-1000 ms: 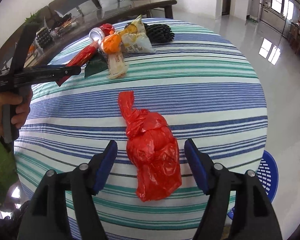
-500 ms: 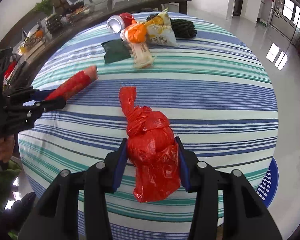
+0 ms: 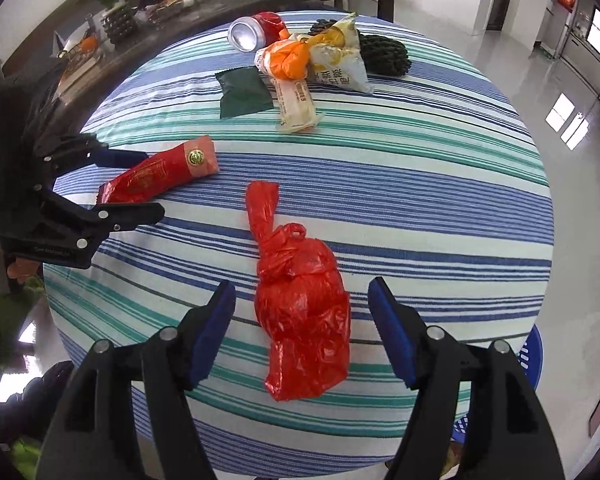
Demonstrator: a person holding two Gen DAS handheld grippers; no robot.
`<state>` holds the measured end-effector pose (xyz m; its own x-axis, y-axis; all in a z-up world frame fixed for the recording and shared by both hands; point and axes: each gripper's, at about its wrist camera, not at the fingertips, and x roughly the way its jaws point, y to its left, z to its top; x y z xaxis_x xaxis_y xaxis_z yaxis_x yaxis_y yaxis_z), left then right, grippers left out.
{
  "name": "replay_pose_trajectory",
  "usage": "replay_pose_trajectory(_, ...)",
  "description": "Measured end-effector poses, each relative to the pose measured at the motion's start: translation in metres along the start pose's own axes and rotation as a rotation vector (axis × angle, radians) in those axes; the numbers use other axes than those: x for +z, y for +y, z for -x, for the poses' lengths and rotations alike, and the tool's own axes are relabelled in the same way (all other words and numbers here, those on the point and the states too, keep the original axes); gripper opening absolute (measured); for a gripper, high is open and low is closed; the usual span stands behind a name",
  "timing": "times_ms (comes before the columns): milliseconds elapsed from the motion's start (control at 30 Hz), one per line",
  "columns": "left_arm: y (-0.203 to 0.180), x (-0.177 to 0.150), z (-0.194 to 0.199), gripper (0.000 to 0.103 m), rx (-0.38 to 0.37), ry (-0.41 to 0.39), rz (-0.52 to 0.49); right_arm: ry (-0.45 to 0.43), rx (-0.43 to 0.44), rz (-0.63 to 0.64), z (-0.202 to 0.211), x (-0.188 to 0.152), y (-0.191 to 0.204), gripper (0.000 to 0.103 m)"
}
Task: Collect trash
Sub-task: 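Carry the red bag and red snack bar to the wastebasket and open both tools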
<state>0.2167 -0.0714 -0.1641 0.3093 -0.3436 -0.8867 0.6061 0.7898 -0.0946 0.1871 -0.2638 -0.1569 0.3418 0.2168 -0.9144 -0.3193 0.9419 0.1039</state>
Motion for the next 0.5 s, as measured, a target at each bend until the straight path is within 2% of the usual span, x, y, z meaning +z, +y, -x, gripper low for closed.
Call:
replay_pose_trajectory(100, -0.002, 0.005, -0.005, 0.060, 0.016, 0.021, -0.026, 0.013, 0.007, 0.011, -0.005, 0.002, 0.002, 0.067)
replay_pose_trajectory(133, -0.004, 0.005, -0.006, 0.053, 0.024, 0.026, -0.033, 0.011, 0.009, 0.018, -0.006, 0.002, 0.004, 0.059)
replay_pose_trajectory(167, -0.005, 0.005, -0.006, 0.046, 0.035, 0.024, -0.038, 0.008, 0.003, 0.019, -0.006, 0.001, 0.005, 0.044)
replay_pose_trajectory(200, -0.006, 0.005, -0.006, 0.039, 0.044, 0.022, -0.042, 0.000, -0.003, 0.017, -0.005, 0.000, 0.006, 0.043)
replay_pose_trajectory(233, -0.006, 0.005, -0.005, 0.024, 0.048, 0.018, -0.041, -0.015, -0.005, 0.015, -0.003, -0.001, 0.007, 0.043)
replay_pose_trajectory(367, -0.004, 0.003, 0.002, 0.013, 0.019, -0.024, 0.009, -0.078, 0.010, -0.019, 0.007, -0.007, 0.006, 0.043)
replay_pose_trajectory(500, -0.012, 0.005, 0.010, 0.011, 0.003, -0.067, 0.036, -0.135, 0.036, -0.087, 0.019, -0.016, -0.007, 0.043)
